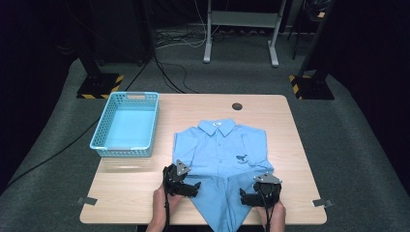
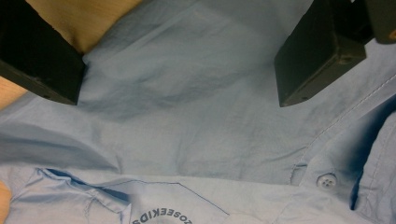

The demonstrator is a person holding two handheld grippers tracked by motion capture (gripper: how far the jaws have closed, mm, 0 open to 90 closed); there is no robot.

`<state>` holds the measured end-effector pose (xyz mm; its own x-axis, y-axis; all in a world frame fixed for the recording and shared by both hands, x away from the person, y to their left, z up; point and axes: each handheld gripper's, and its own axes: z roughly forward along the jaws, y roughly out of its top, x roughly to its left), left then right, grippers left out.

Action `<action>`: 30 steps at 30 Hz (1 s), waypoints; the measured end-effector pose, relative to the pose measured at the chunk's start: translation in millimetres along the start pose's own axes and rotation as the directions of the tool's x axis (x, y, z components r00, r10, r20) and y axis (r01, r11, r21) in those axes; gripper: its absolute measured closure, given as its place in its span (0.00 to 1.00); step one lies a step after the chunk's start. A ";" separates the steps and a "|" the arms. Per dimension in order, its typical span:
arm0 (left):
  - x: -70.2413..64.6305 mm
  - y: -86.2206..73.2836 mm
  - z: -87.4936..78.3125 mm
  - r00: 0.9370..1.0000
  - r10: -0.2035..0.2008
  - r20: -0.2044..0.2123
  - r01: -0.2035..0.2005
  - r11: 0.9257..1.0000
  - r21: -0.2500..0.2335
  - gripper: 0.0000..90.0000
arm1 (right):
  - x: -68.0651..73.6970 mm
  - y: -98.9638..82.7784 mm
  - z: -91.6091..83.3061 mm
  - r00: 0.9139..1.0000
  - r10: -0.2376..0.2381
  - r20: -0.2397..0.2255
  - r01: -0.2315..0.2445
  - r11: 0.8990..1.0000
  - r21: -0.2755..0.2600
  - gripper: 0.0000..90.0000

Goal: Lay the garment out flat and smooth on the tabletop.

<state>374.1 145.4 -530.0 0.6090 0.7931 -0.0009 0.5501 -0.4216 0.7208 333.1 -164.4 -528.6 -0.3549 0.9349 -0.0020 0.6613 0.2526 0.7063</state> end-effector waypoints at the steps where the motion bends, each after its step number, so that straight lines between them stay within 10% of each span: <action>1: 0.0 0.0 0.0 1.000 0.000 0.000 0.000 1.000 0.000 0.02 | -0.1 0.0 0.0 1.000 -0.001 0.000 0.001 1.000 -0.001 0.01; 21: 0.1 1.5 1.4 1.000 -0.001 -0.003 0.001 1.000 0.000 0.03 | -6.7 2.7 0.7 1.000 -0.008 -0.020 0.008 1.000 -0.011 0.00; 30: -0.2 1.6 1.4 1.000 0.004 -0.001 -0.004 1.000 -0.001 0.03 | -26.5 36.2 5.6 1.000 -0.016 0.018 0.016 1.000 -0.013 0.06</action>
<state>375.7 144.0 -529.8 0.6104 0.7921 0.0024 0.5474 -0.4240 0.7215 370.1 -178.7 -506.9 -0.3535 0.9351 -0.0255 0.6470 0.2640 0.7153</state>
